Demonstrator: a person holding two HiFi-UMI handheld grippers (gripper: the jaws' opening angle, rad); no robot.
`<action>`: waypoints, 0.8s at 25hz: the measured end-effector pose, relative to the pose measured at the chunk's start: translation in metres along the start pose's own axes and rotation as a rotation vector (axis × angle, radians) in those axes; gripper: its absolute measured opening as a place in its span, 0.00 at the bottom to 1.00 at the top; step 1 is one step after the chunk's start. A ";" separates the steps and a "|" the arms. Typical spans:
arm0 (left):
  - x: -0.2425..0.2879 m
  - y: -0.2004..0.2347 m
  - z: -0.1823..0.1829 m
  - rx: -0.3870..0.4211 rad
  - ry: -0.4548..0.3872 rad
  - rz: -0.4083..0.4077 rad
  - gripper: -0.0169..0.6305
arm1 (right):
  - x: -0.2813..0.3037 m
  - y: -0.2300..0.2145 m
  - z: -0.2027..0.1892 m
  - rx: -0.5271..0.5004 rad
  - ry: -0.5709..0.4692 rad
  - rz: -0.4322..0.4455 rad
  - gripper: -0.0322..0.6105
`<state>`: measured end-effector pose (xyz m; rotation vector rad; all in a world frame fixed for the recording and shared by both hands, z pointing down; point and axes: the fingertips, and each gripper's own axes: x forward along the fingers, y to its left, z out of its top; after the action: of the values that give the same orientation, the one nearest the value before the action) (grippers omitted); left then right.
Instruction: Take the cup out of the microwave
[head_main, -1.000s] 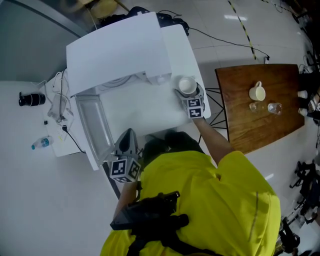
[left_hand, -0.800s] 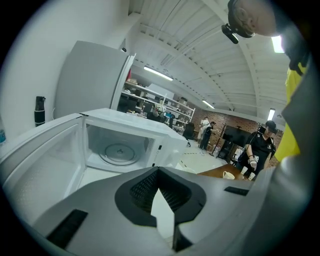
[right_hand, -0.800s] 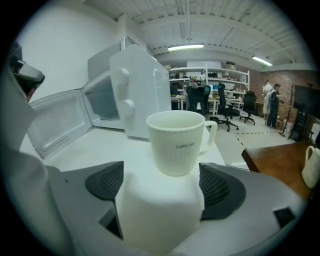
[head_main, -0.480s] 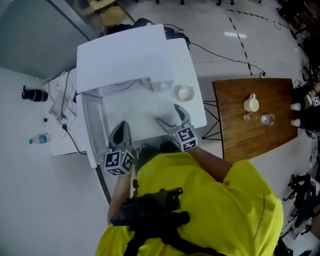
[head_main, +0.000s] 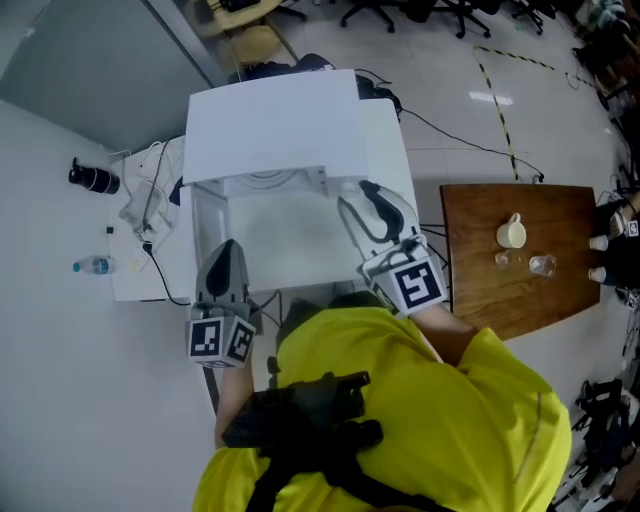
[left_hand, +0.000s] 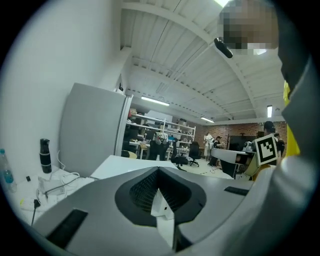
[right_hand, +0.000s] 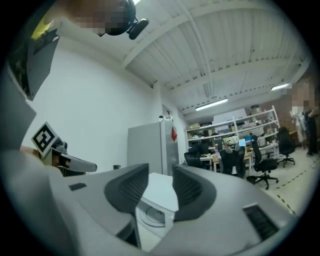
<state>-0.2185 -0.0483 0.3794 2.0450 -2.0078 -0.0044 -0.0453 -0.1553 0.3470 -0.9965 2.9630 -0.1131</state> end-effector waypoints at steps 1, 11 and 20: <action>-0.005 0.001 0.008 0.010 -0.013 0.007 0.01 | -0.006 -0.006 0.003 -0.001 0.004 -0.016 0.22; -0.027 0.013 0.033 0.027 -0.067 0.055 0.01 | -0.024 -0.017 0.004 0.006 0.015 -0.023 0.06; -0.036 0.014 0.035 0.023 -0.078 0.078 0.01 | -0.027 -0.011 0.006 0.028 0.011 0.009 0.06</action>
<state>-0.2408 -0.0194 0.3416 2.0082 -2.1434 -0.0466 -0.0167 -0.1481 0.3412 -0.9821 2.9665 -0.1603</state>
